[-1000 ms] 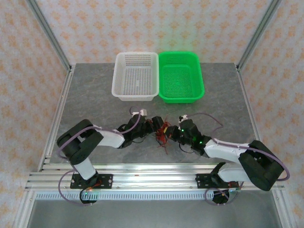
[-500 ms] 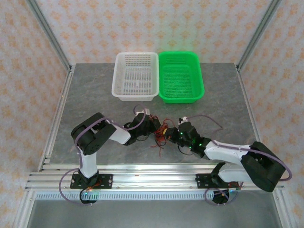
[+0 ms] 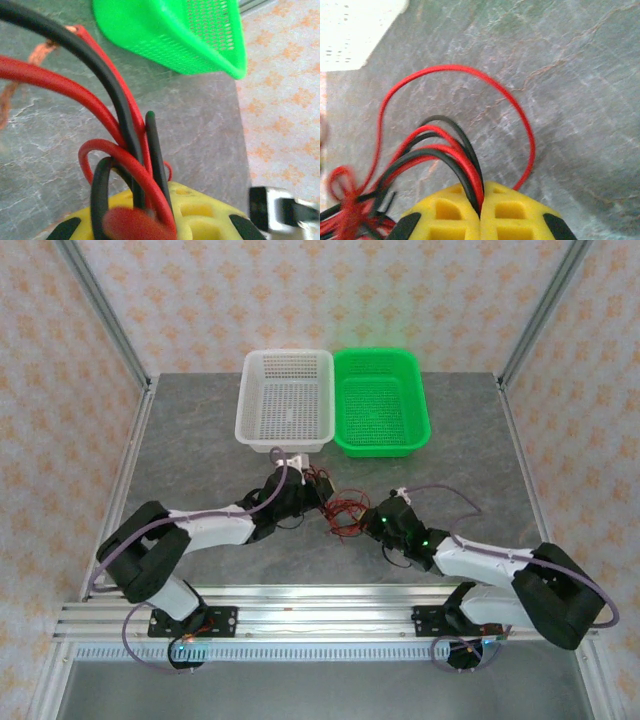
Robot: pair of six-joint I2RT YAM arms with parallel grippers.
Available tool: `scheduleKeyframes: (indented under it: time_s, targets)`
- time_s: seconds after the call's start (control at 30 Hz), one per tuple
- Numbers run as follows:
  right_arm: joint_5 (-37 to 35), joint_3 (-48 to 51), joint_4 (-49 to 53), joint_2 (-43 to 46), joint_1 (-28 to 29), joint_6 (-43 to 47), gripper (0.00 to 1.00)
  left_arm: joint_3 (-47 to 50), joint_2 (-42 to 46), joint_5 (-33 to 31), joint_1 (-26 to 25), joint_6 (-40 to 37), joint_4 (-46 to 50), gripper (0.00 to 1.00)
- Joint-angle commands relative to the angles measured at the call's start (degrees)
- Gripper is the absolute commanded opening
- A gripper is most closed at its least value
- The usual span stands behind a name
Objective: Untangle the cables
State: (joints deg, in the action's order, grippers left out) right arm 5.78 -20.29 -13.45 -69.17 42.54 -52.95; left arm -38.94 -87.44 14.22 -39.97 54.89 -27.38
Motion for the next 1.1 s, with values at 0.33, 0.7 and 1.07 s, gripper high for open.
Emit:
scheduleKeyframes:
  time_s: [0.33, 0.7, 1.07]
  targets:
    - [-5.0, -7.9, 12.0, -6.8, -2.8, 17.1, 0.03, -3.0, 8.1, 0.5, 0.9, -4.4, 8.3, 0.0]
    - [9.1, -9.4, 13.2, 0.9, -2.8, 15.5, 0.54, -3.5, 8.5, 1.8, 1.1, -0.3, 5.9, 0.0]
    - [10.3, -5.3, -1.8, 1.8, 1.2, 1.2, 0.69, -4.6, 10.4, -0.4, 1.1, 5.1, 2.9, 0.0]
